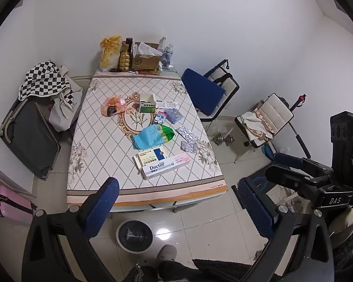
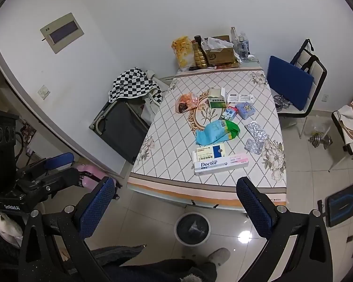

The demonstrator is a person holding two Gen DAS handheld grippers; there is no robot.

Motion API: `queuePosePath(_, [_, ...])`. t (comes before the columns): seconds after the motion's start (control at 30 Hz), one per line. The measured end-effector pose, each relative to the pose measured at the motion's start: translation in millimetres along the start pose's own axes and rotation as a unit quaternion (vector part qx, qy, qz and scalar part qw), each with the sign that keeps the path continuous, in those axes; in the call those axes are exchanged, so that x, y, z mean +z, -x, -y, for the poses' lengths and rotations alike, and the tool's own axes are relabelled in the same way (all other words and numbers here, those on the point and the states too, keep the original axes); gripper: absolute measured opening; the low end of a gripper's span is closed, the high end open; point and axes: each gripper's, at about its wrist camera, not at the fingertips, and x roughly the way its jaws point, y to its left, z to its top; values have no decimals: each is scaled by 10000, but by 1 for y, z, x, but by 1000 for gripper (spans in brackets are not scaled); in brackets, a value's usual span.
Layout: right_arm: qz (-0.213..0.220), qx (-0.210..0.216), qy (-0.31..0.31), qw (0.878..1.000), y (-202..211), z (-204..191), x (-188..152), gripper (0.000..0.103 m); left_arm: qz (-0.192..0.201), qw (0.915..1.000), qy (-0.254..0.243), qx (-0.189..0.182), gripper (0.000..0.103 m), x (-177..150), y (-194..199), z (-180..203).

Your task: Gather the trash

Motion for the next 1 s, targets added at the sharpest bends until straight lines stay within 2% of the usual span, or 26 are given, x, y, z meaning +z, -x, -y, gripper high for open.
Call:
queuePosePath(0.23, [-6,26,26,10000,0,-2,-1,103,-2,10000,11,0,103,3,5,-9])
queuePosePath(0.27, [-7,32,25,10000,-1,-2,-1,103,1,10000,-9,-5,103,0,1,-1])
queuePosePath(0.9, [-22,88,15,10000,-6,-4,-5,103,-22,10000,-18,-90,103,1,4,-4])
queuePosePath(1.0, [-98,109,-26,9999,-7,-4,-5,103,-36,9999,-35,-93,103,2,-2,5])
